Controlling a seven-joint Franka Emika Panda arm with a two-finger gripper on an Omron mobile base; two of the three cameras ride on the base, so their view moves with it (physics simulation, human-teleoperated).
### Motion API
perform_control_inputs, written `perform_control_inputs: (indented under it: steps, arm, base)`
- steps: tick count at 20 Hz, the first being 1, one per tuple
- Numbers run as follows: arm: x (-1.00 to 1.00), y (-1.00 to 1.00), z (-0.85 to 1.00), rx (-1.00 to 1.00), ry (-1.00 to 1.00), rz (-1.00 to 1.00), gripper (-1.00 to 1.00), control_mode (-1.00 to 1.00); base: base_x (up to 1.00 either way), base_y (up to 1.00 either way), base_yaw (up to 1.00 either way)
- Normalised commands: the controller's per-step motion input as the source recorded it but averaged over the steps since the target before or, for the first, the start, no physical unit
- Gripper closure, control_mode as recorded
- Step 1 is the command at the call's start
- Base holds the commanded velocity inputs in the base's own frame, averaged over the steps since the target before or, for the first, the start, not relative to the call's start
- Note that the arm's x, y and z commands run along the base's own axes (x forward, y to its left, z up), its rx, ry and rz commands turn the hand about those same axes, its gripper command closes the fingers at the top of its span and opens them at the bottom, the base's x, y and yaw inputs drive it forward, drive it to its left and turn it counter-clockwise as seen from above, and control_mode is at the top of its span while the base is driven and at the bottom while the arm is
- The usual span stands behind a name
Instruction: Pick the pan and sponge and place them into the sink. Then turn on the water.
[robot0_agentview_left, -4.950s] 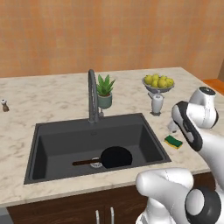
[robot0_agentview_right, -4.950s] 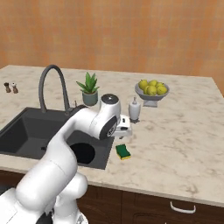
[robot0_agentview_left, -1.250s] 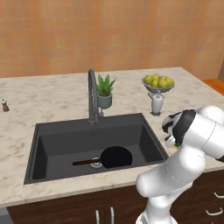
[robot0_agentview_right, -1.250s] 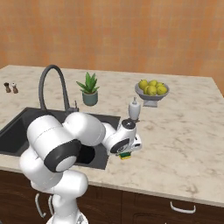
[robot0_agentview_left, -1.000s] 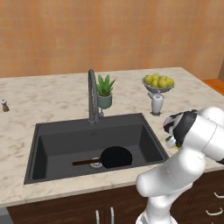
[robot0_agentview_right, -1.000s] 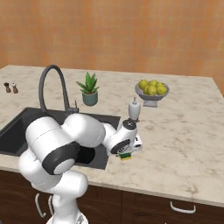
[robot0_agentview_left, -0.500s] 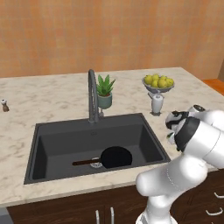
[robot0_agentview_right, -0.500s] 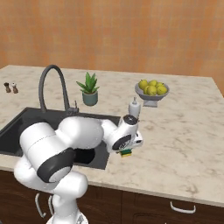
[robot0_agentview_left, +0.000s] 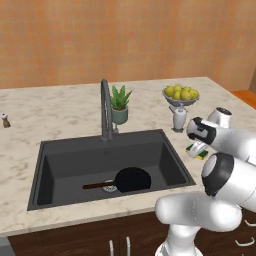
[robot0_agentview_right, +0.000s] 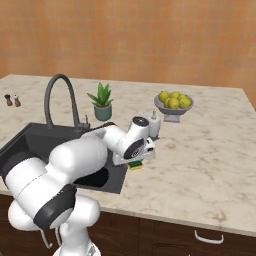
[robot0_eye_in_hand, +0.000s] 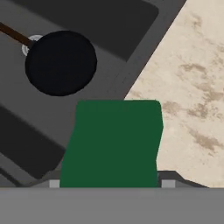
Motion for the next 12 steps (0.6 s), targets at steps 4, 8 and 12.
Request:
perform_control_inputs:
  steps: [4,8,12]
  arm:
    - [0.25,0.95,0.01,0.0,0.21,0.11,1.0,-1.0]
    - [0.23,1.0,-0.1,0.0,0.2,0.13,1.0,-1.0]
    - [0.38,0.99,-0.32,0.0,0.2,0.17,1.0,-1.0]
  base:
    - [0.0,0.0,0.0]
    - [0.0,0.0,0.0]
    - [0.0,0.0,0.0]
